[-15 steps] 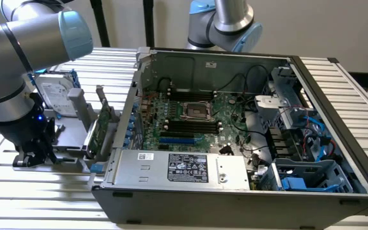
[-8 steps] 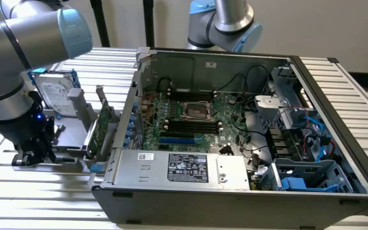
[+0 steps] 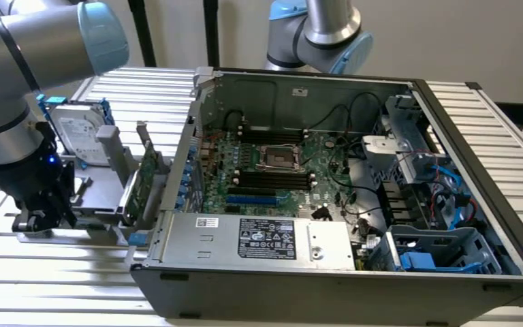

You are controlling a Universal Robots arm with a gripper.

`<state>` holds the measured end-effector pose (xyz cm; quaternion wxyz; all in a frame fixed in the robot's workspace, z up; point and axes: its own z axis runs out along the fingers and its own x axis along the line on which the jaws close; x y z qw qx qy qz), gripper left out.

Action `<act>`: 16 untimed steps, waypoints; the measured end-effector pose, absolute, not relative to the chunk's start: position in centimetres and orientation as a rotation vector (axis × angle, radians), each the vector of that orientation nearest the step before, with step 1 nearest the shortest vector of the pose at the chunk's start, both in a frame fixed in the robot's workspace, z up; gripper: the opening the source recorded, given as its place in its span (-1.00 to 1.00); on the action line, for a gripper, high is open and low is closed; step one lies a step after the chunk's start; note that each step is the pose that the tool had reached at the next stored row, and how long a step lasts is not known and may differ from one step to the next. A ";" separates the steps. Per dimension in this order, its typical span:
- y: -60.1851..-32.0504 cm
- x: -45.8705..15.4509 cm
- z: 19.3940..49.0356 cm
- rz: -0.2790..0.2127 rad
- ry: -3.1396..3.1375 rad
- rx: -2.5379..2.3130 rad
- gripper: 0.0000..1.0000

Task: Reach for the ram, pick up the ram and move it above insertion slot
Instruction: 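Pick up the ram and move it above insertion slot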

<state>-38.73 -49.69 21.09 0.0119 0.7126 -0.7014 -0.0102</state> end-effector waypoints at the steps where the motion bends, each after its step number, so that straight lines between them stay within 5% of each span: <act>1: -49.7 -38.7 21.3 -0.032 -2.187 2.222 -0.73; 16: -49.7 -38.0 27.5 -0.032 -2.177 2.232 -0.73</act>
